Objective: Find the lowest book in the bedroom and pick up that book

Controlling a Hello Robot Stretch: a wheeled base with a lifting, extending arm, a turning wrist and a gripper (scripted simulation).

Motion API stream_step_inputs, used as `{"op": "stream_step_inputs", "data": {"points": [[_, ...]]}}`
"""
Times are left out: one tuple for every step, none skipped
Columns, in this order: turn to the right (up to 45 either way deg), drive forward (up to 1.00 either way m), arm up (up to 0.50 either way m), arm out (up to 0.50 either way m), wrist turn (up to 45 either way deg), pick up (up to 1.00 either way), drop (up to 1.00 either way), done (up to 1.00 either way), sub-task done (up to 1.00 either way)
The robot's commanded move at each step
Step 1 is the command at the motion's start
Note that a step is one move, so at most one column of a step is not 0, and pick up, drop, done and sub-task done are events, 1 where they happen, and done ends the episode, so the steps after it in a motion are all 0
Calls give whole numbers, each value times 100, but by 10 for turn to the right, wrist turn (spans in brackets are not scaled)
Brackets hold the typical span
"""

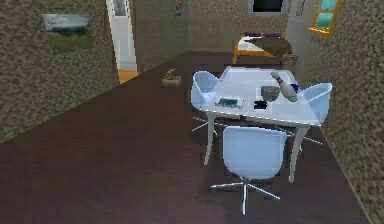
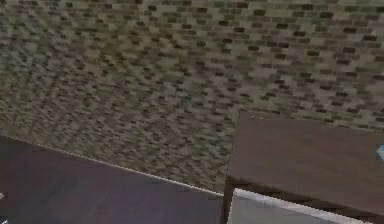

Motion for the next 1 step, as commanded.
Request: {"op": "stream_step_inputs", "data": {"points": [[-150, 0, 0, 0, 0, 0, 0, 0, 0]]}}
